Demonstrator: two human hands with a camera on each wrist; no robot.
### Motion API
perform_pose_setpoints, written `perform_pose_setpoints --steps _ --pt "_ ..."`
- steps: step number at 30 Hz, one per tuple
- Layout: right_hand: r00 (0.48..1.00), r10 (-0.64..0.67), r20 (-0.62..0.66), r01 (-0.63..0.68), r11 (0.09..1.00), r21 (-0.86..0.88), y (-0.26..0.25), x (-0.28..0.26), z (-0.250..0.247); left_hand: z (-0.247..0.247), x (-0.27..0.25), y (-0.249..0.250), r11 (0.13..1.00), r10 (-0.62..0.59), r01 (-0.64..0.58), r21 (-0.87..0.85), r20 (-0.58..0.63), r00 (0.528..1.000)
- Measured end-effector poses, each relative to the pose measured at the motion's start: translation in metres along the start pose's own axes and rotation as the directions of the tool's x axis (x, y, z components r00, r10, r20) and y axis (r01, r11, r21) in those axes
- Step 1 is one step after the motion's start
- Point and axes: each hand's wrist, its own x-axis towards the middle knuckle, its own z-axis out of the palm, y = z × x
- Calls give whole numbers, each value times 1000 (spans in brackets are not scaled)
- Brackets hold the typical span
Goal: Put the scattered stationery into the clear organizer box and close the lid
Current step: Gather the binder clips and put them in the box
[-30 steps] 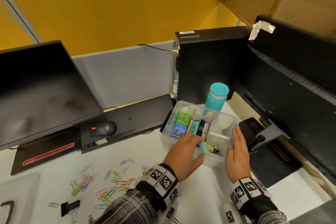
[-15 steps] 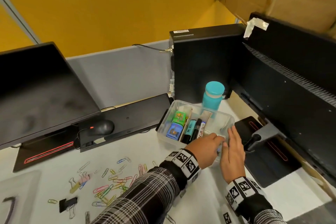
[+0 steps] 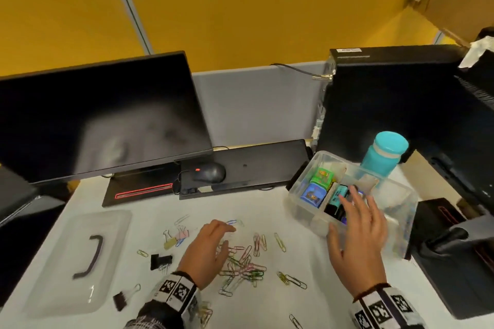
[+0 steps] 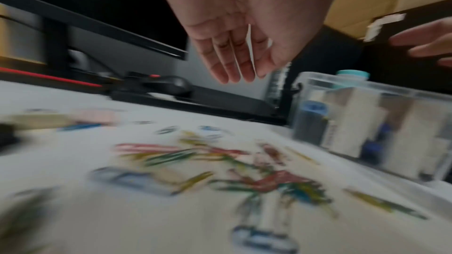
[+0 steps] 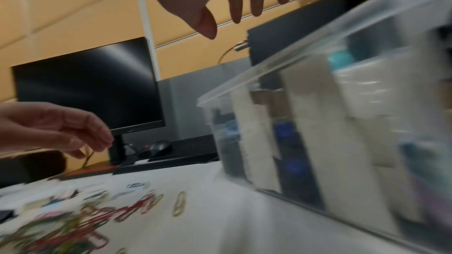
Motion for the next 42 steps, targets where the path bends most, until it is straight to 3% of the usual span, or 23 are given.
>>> perform_pose_setpoints --steps 3,6,11,13,18,22,24,26,28,30,33,36,37,38,39,40,42 --pt "977 -189 102 182 981 69 -37 -7 27 -18 -37 -51 990 -138 139 10 -38 990" --pt "903 -357 240 319 930 184 -75 -19 64 -34 -67 -88 974 -224 225 28 -27 974" --pt "740 -448 503 345 893 288 -143 -28 136 -56 -88 -128 970 -230 226 85 39 972" --pt "711 -434 553 325 900 289 -166 -24 162 -59 -85 -138 971 -227 220 90 76 971" --pt "720 -207 662 120 977 175 -213 -8 213 -60 -69 -159 965 -235 202 168 206 950" --pt "727 -156 669 181 983 32 -228 -8 233 -60 -62 -167 964 -189 134 228 235 953" --pt "740 -166 652 178 983 48 -229 -11 235 -60 -62 -172 972 -165 119 205 227 960" --pt "767 -154 623 43 981 189 -227 -15 232 -63 -64 -178 983 -152 127 133 204 967" --pt "817 -65 573 -198 902 385 -224 -18 219 -69 -66 -183 989 -145 143 23 168 975" --pt "813 42 580 -395 773 497 -220 -19 206 -75 -68 -186 982 -149 162 -96 134 980" --pt "756 157 635 -603 545 583 -218 -18 192 -83 -67 -190 944 -170 186 -274 82 982" --pt "655 211 725 -751 279 598 -226 -22 183 -88 -64 -190 884 -211 223 -411 74 975" --pt "625 205 753 -777 247 579 -231 -26 181 -88 -64 -189 868 -221 232 -440 75 972" --pt "601 198 774 -793 265 548 -235 -30 182 -89 -63 -188 853 -234 239 -463 69 970" --pt "593 188 783 -786 346 512 -239 -33 184 -89 -63 -188 832 -259 249 -495 51 965" --pt "603 177 778 -743 481 466 -241 -36 188 -90 -63 -188 799 -296 265 -540 30 955" --pt "665 127 736 -528 776 344 -243 -41 196 -91 -64 -191 704 -396 306 -641 4 918"
